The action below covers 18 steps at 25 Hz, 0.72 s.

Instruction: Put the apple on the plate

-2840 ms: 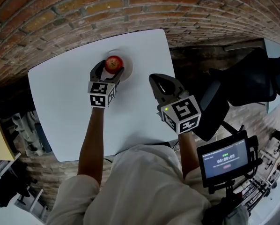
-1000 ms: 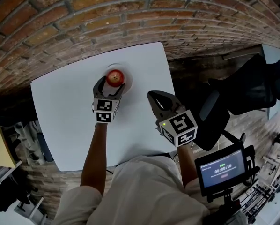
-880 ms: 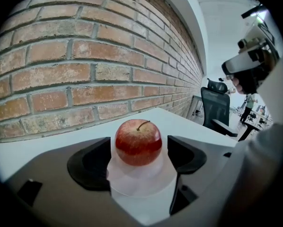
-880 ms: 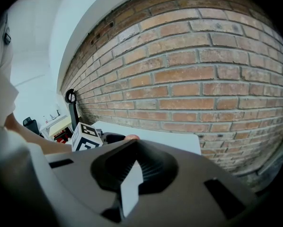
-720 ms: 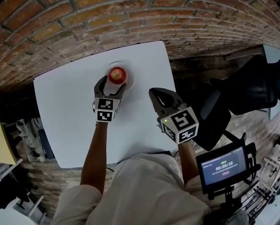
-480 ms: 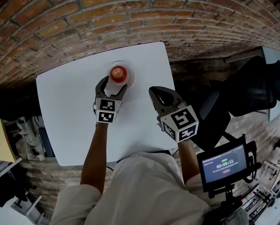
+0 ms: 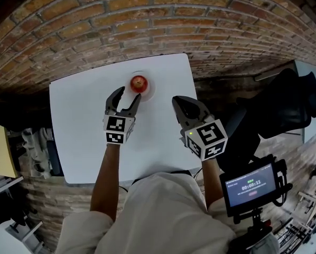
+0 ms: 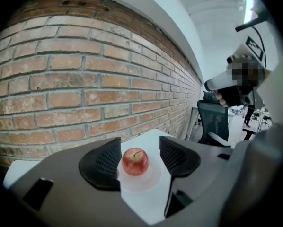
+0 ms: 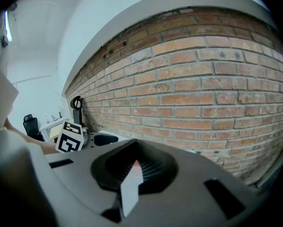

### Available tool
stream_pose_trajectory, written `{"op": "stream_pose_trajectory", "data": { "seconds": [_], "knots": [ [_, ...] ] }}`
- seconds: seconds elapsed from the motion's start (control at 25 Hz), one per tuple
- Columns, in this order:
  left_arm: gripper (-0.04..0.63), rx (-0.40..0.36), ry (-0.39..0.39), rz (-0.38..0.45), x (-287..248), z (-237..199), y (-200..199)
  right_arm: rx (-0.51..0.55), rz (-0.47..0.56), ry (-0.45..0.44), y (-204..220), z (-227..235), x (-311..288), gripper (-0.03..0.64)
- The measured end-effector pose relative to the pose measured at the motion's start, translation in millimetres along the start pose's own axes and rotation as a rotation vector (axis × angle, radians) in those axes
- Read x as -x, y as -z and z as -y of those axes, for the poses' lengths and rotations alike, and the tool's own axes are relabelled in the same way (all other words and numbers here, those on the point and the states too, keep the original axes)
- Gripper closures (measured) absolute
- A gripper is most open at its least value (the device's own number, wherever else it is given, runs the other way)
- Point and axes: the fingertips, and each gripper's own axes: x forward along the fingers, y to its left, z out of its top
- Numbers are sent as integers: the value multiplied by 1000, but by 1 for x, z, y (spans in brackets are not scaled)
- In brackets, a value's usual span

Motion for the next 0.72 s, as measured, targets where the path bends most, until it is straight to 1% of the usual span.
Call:
{"op": "stream_pose_trajectory", "data": {
  "seconds": [0.12, 0.2, 0.32, 0.52, 0.6, 0.72],
  "knots": [
    [359, -8, 2, 49, 25, 4, -22, 25, 34, 8, -14, -12, 15, 614],
    [388, -12, 0, 77, 42, 6, -35, 41, 56, 11, -22, -20, 25, 614],
    [425, -17, -5, 119, 54, 10, -50, 55, 79, 9, -30, -23, 31, 614],
    [476, -81, -20, 187, 79, 18, -78, 75, 117, -2, -44, -30, 40, 614],
    [500, -94, -27, 207, 91, 22, -89, 89, 139, -3, -52, -34, 47, 614],
    [536, -94, -31, 214, 111, 27, -100, 105, 170, -5, -64, -42, 58, 614]
  ]
}}
